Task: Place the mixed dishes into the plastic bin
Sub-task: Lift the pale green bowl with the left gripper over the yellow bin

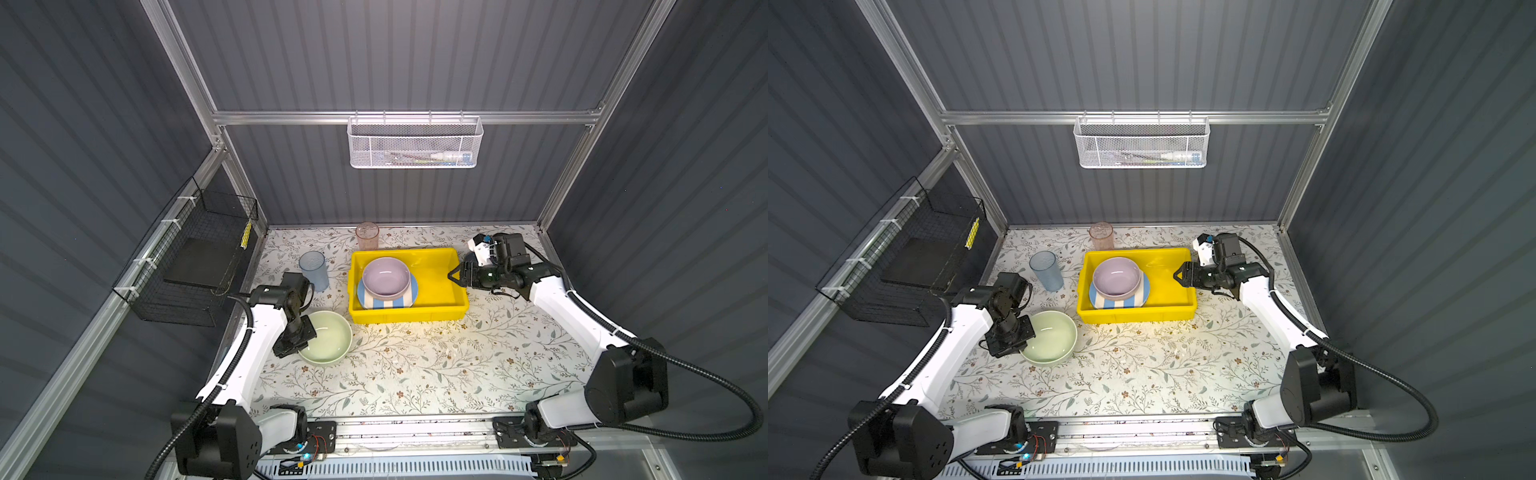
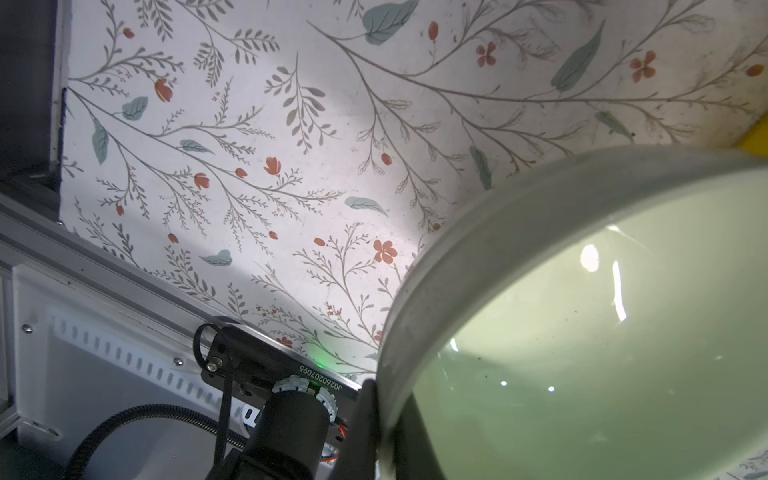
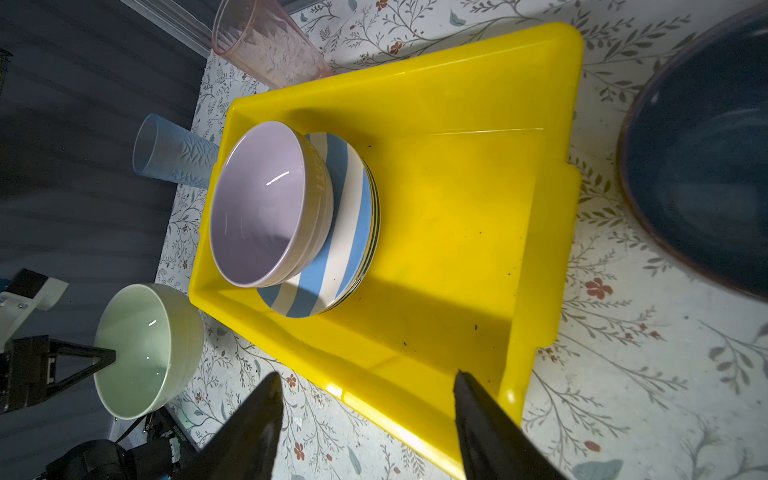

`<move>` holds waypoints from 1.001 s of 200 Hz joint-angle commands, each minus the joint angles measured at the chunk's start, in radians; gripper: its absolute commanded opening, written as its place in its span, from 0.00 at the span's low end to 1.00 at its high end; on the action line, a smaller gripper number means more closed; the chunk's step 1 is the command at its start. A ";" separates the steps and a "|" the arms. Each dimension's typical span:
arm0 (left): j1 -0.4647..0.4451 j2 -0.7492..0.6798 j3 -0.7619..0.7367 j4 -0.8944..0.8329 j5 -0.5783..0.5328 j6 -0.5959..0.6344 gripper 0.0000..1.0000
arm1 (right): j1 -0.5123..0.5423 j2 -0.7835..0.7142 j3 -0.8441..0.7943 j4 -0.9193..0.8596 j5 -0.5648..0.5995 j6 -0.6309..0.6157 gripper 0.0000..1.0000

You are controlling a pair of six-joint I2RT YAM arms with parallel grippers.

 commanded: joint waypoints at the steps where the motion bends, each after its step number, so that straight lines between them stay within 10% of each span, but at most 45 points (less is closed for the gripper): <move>1: 0.000 0.016 0.099 -0.055 0.022 0.065 0.00 | -0.005 -0.039 -0.020 -0.058 0.033 -0.027 0.67; 200: -0.018 0.500 0.828 0.005 0.250 0.304 0.00 | -0.010 -0.152 -0.039 -0.254 0.148 -0.079 0.76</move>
